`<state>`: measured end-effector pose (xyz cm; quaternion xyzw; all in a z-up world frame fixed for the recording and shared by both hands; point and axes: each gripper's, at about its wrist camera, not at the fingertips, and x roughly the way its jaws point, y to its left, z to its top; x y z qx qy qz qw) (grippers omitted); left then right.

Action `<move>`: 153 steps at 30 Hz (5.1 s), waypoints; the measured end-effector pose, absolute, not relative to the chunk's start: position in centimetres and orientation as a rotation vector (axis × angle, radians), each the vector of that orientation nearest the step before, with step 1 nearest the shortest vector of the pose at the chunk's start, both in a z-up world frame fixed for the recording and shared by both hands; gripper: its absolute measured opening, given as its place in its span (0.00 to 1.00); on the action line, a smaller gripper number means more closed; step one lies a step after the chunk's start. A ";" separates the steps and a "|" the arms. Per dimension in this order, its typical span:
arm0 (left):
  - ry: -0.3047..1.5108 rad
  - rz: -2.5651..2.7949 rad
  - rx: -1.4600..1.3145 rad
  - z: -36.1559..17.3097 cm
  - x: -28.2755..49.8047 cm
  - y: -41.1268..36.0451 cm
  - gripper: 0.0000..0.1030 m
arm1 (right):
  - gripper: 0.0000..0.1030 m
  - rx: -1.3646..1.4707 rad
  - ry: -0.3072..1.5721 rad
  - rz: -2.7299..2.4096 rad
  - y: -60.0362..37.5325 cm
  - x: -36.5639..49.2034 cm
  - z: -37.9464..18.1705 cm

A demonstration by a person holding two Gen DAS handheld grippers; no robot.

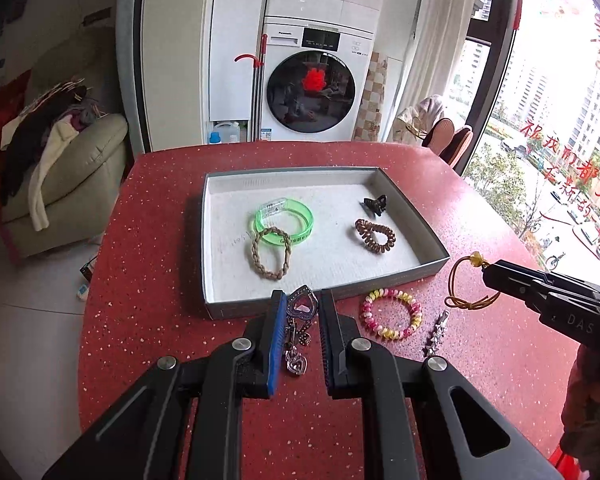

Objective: Organize jewelry
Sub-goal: 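Carry the heart pendant and yellow cord hair tie over the grey tray with both grippers, then open the right gripper to drop the hair tie while the left opens releasing the pendant, then grasp the purple-heart pendant with the left gripper while the right grasps the silver star hair clip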

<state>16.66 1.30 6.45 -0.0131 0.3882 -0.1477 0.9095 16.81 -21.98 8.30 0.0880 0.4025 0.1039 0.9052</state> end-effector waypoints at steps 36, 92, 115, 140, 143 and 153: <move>0.895 -0.158 -0.010 -0.3 33.6 0.0 0.34 | 0.25 0.232 0.954 0.195 -20.2 33.7 0.6; 0.767 -0.114 0.046 4.1 26.4 0.8 1.00 | 0.86 0.406 0.825 0.275 -21.6 23.6 4.5; 0.836 -0.123 0.050 2.0 18.5 1.6 1.00 | 0.87 0.346 0.850 0.220 -22.4 16.7 5.0; 0.952 -0.073 0.033 -2.8 18.5 0.6 1.00 | 0.86 0.251 1.061 -0.032 -21.6 15.6 -1.8; 0.953 -0.072 0.042 -3.1 18.6 0.3 1.00 | 0.85 0.223 1.056 -0.047 -21.2 15.8 -2.2; 0.974 -0.075 0.094 -4.3 18.9 -0.8 0.96 | 0.66 0.060 1.022 -0.082 -19.9 16.5 -2.4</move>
